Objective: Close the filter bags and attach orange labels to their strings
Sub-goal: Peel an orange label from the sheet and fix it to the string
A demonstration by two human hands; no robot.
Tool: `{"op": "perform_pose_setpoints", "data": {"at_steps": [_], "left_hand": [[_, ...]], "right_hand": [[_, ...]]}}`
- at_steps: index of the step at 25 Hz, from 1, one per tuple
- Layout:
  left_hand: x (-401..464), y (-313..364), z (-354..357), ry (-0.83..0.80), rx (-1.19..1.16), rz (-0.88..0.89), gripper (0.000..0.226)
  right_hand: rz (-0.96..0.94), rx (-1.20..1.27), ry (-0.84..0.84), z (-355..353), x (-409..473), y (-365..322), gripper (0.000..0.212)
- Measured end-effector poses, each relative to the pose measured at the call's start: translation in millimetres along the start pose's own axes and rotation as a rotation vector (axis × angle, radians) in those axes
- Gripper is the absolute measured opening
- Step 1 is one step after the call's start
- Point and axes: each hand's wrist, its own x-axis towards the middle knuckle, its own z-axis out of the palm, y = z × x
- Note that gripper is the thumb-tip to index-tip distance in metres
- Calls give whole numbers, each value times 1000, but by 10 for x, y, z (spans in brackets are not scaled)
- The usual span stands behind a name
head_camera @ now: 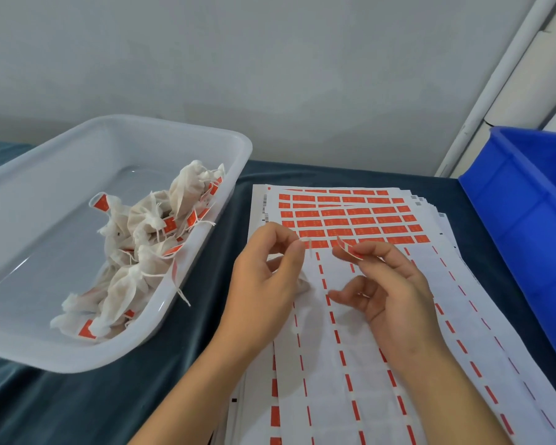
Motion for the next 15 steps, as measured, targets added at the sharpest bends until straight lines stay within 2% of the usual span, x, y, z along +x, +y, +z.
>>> {"op": "perform_pose_setpoints", "data": {"at_steps": [3,6,9,15], "left_hand": [[-16,23,10,-35,-40,-13,13],[-37,37,21,-89,-62,-13,11],[-64,45,44,-136,-82,-13,12],[-112,67,118,-182,-111,-29,11]], "right_hand": [[-80,-26,-4,38,-32,19,20],[-162,-82,15,75,-75,26,33],[-161,-14,12,103,-98,24,42],[-113,38,30,149,-114,-11,39]]}}
